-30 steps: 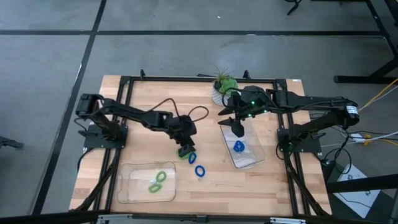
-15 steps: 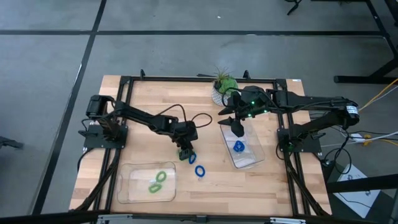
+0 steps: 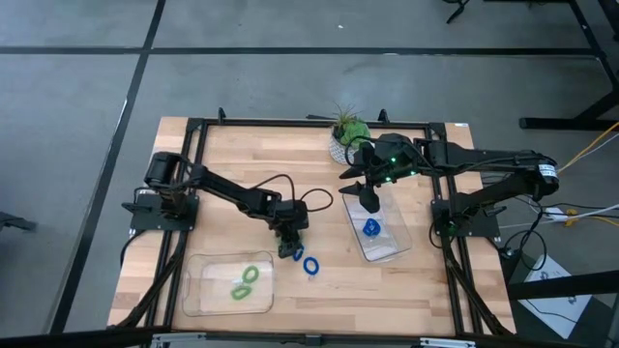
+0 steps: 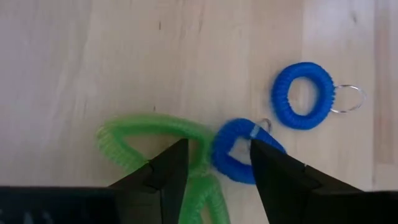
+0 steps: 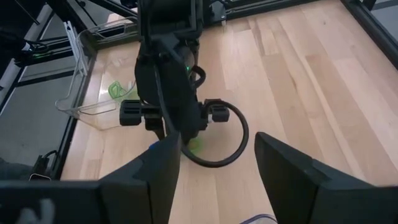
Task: Sort spring keychains
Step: Put the green spring keychain into the left transparent bin
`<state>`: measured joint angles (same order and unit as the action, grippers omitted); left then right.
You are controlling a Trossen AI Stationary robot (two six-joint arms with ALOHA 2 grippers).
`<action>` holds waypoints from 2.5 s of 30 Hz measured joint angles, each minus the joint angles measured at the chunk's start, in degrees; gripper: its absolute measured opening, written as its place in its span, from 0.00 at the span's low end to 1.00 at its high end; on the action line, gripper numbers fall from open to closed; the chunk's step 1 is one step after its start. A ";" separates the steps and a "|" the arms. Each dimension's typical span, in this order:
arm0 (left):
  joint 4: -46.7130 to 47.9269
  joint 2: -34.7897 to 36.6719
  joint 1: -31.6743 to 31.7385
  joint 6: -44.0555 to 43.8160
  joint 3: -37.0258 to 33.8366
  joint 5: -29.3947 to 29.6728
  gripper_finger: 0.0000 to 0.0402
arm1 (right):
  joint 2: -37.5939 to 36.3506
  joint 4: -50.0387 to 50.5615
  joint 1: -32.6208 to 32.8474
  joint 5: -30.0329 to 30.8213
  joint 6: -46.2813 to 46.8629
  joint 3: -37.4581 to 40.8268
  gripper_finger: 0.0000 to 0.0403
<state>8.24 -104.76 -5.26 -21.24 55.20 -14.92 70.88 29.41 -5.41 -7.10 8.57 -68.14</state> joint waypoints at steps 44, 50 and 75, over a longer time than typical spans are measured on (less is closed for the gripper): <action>5.68 2.59 4.27 -1.67 -0.13 -0.17 0.01 | 0.02 0.02 -0.02 0.03 -1.37 0.00 0.51; 6.00 3.57 5.14 -3.50 -0.13 0.79 0.01 | 0.02 0.02 -0.03 0.03 -1.37 0.00 0.51; 9.76 4.63 4.17 -3.65 -0.11 3.40 0.30 | 0.02 0.00 -0.04 0.03 -1.37 0.00 0.51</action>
<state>18.00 -100.14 -1.08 -24.88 55.09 -11.52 70.89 29.41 -5.45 -7.07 7.20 -68.14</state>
